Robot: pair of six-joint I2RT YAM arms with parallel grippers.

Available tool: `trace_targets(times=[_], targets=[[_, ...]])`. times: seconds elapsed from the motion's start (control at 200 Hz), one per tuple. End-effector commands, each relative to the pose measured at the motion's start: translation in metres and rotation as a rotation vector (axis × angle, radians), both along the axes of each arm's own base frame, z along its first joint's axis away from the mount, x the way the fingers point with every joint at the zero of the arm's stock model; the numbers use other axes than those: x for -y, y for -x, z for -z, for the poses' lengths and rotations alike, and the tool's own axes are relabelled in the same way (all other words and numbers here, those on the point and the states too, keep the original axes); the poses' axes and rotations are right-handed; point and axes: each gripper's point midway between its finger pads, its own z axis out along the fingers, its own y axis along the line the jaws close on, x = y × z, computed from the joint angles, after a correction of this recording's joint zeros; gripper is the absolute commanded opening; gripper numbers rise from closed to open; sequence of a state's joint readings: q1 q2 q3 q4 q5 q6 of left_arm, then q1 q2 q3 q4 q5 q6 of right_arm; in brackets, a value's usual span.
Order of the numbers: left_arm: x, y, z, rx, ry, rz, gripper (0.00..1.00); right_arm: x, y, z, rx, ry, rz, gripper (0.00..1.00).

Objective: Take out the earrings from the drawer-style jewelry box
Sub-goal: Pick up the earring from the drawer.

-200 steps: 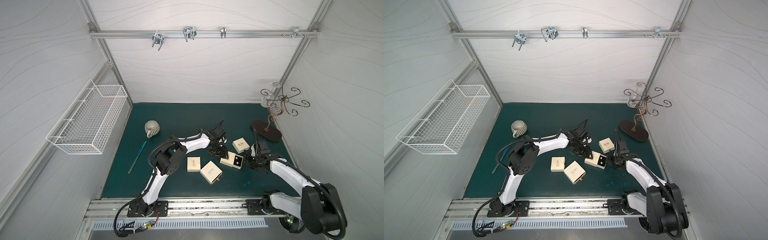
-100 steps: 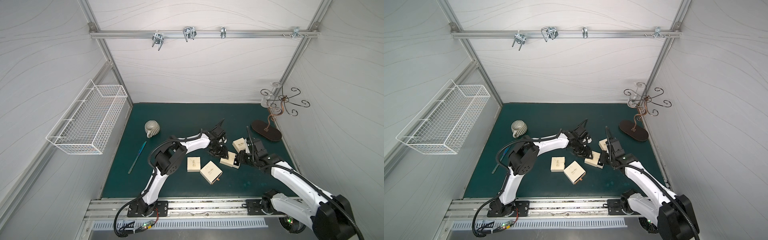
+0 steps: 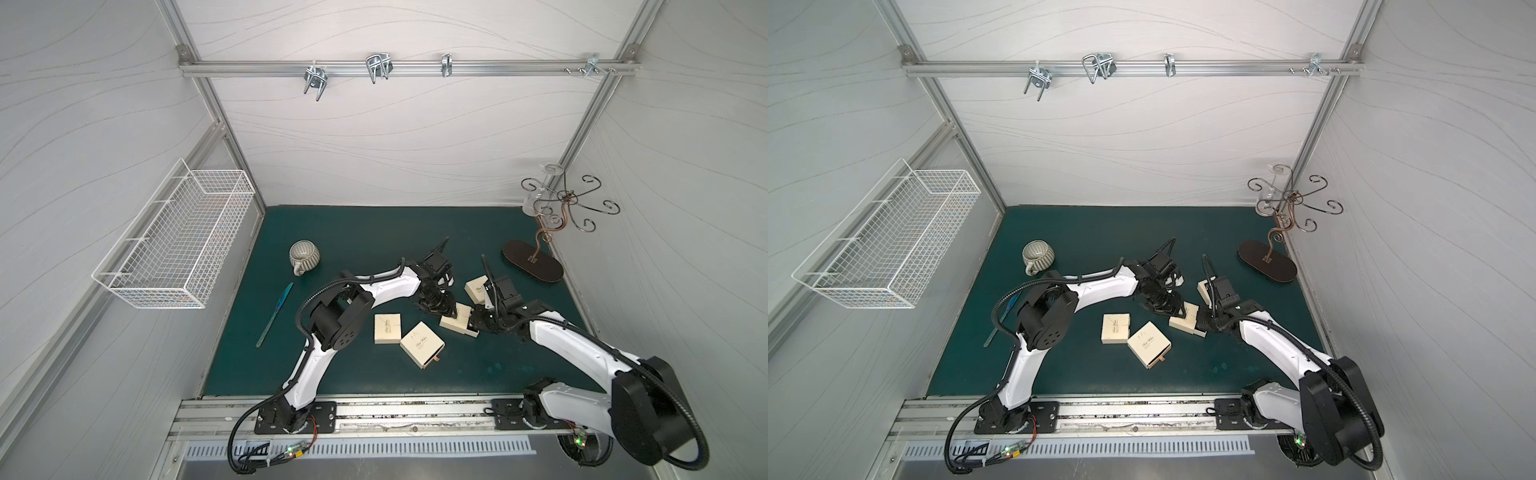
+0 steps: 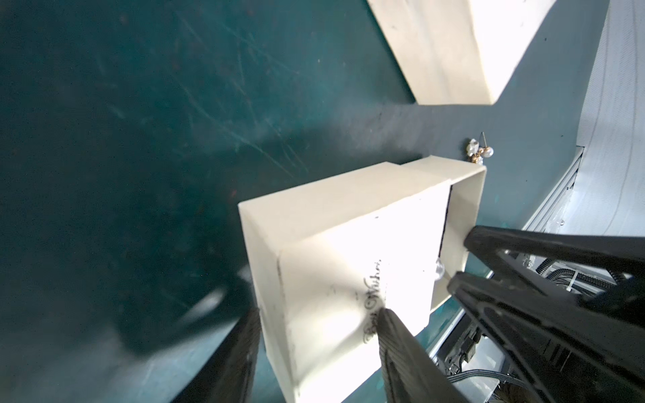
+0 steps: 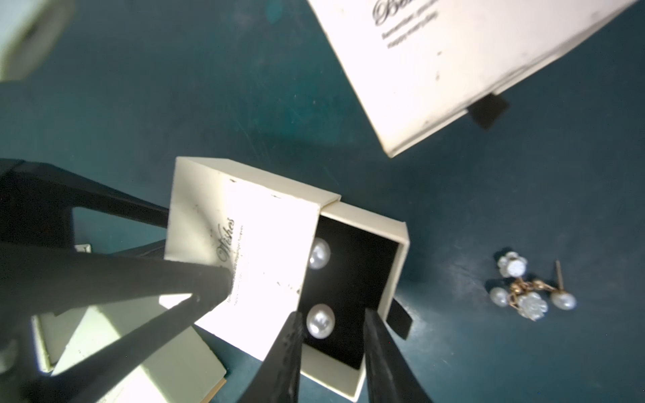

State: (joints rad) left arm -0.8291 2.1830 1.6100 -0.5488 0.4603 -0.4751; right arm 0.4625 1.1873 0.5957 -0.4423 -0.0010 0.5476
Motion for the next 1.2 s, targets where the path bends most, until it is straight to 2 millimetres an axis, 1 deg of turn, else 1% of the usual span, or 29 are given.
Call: trace_targets(times=[0.0,0.11,0.25,0.385,0.515,0.665,0.73,0.86,0.93,1.046,1.196], targets=[[-0.031,0.006,0.034,-0.039,-0.170,-0.029,0.56,-0.002,0.005,0.005,-0.034,0.020,-0.030,0.33],[-0.031,0.006,0.034,-0.039,-0.171,-0.028,0.56,-0.001,0.007,0.008,-0.048,0.053,-0.042,0.33],[-0.031,0.006,0.034,-0.039,-0.170,-0.028,0.56,0.008,0.012,0.012,-0.072,0.120,-0.037,0.32],[-0.031,0.006,0.035,-0.041,-0.170,-0.028,0.56,0.011,0.011,0.013,-0.077,0.141,-0.028,0.32],[-0.030,0.006,0.035,-0.042,-0.168,-0.027,0.56,0.006,0.011,0.015,-0.085,0.126,-0.042,0.31],[-0.030,0.007,0.035,-0.045,-0.169,-0.027,0.56,-0.005,0.014,0.023,-0.121,0.109,-0.085,0.26],[-0.030,0.006,0.035,-0.043,-0.170,-0.029,0.56,-0.006,0.015,0.025,-0.130,0.116,-0.095,0.24],[-0.031,0.007,0.036,-0.045,-0.172,-0.026,0.56,-0.006,0.012,0.020,-0.100,0.110,-0.090,0.19],[-0.031,0.007,0.037,-0.046,-0.174,-0.027,0.55,-0.005,0.012,0.016,-0.077,0.105,-0.085,0.17],[-0.032,0.008,0.038,-0.052,-0.176,-0.028,0.55,-0.004,0.008,0.004,-0.021,0.087,-0.072,0.16],[-0.032,0.008,0.039,-0.055,-0.180,-0.028,0.55,0.004,0.004,-0.011,0.061,0.089,-0.032,0.16]])
